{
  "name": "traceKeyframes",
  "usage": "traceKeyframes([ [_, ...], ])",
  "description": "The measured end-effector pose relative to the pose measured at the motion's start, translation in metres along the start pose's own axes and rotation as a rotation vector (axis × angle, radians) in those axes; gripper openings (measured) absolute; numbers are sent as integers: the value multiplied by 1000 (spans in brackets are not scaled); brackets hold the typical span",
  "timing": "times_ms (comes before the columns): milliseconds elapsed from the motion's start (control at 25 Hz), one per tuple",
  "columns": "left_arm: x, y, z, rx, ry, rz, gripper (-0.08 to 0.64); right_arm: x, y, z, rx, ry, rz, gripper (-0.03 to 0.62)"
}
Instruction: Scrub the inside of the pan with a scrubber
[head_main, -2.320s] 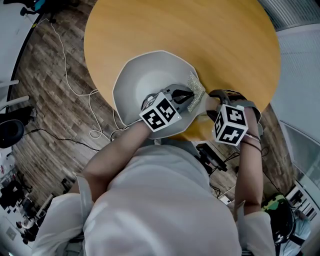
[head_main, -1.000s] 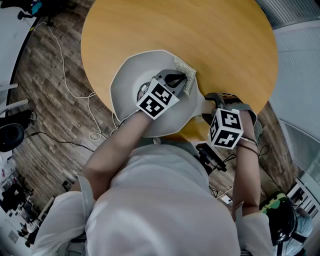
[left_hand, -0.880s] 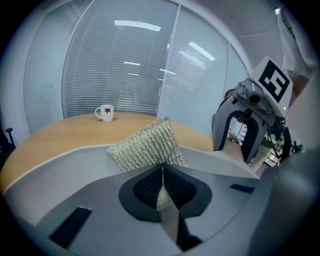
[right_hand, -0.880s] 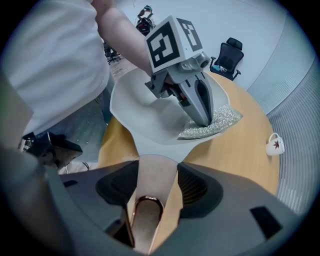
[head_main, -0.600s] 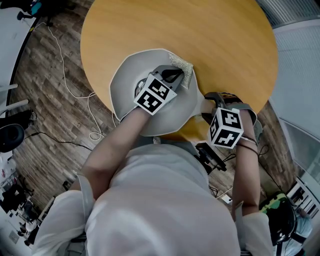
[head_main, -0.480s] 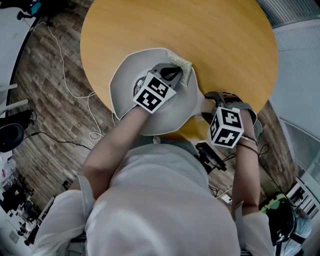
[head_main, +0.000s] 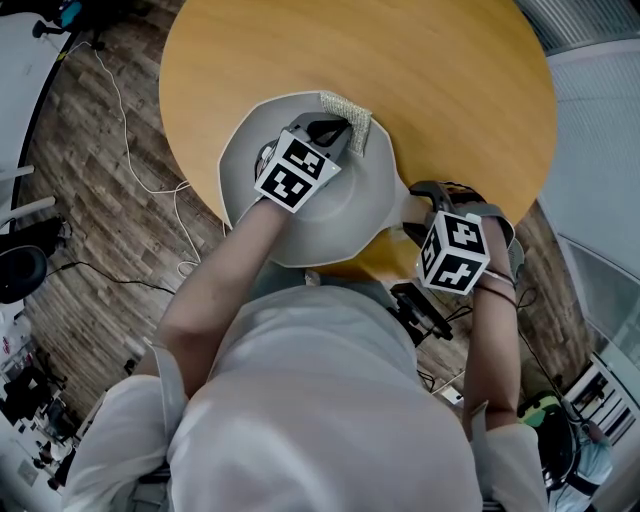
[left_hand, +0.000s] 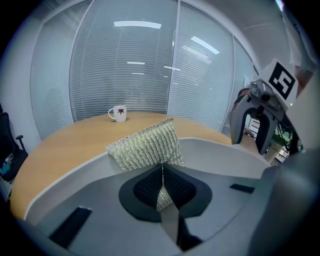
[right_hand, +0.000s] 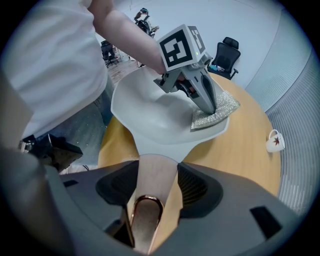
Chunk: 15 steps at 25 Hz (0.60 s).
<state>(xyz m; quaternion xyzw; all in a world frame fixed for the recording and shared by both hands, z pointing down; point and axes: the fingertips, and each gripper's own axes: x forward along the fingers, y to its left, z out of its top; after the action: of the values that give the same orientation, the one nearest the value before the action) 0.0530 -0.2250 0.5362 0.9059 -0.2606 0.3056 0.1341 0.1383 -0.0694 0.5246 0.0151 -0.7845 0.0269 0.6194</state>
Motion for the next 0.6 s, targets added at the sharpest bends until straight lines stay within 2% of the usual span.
traceKeyframes([
  [200, 0, 7, -3, 16, 10, 12, 17, 1, 0, 0, 10, -6, 5, 241],
  [440, -4, 14, -6, 91, 44, 24, 17, -2, 1, 1, 16, -8, 10, 241],
  [600, -6, 20, -9, 112, 58, 39, 17, -2, 1, 2, 21, -14, 11, 241],
])
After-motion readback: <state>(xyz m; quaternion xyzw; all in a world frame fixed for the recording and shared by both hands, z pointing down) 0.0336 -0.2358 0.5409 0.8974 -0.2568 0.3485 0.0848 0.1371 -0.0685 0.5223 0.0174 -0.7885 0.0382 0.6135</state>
